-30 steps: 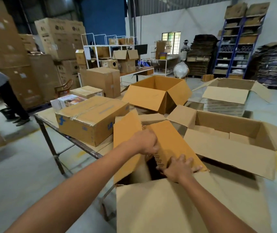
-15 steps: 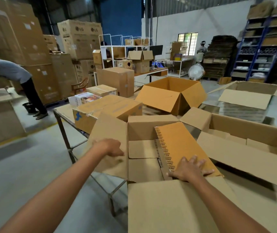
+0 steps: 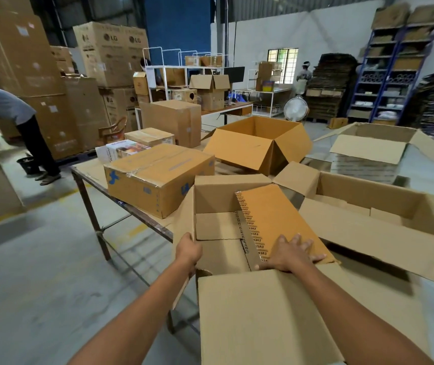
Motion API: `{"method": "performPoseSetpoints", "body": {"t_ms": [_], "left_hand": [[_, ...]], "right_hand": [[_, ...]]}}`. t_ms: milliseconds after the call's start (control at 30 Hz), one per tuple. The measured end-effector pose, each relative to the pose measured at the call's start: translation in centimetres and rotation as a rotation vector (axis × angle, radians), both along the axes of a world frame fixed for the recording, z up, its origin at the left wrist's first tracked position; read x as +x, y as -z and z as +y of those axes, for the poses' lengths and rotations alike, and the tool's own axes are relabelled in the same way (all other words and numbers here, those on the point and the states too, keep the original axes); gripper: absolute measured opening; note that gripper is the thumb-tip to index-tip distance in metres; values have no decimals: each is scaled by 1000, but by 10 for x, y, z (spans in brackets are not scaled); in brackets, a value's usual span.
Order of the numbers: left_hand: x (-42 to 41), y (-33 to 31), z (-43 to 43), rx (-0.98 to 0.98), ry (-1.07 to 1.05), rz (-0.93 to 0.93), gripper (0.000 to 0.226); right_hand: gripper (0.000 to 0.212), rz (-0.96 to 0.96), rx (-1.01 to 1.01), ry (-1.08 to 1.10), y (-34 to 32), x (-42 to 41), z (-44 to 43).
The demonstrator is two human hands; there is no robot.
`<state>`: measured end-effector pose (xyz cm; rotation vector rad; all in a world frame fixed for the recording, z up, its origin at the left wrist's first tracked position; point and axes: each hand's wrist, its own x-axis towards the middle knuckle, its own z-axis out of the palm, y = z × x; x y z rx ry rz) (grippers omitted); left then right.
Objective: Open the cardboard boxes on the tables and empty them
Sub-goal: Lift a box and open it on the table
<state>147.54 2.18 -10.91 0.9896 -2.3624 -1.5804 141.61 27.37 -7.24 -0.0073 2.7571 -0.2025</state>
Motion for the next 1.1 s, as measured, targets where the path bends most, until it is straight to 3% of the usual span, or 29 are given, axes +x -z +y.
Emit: {"method": "performPoseSetpoints", "body": {"t_ms": [133,200,300,433,600,767,900,1000,1100], "left_hand": [[-7,-6,-7,198,-54,99,22],[-6,-13,-8,235,-46,121,29],[-2,-16,-17,197,-25,108,30],[5,-27,-28,144,-1,110,20],[4,-23,-54,154,60,139,27],[3,-28,-49,116,97,146,24],[-5,-17,-58,141,84,89,29],[-38,37,-93,195,87,59,39],[-14,5,-69,291,-6,82,23]], "right_hand": [[108,-22,-18,19,-8,2,-3],[85,5,-22,5,-15,3,-12],[50,196,-123,-27,-32,10,-28],[22,572,-293,-47,-84,10,-33],[24,756,-40,32,-132,-12,15],[26,601,257,189,-117,-31,87],[45,337,170,229,-70,-28,118],[79,150,24,212,-34,-27,118],[104,82,-49,191,-10,-23,103]]}}
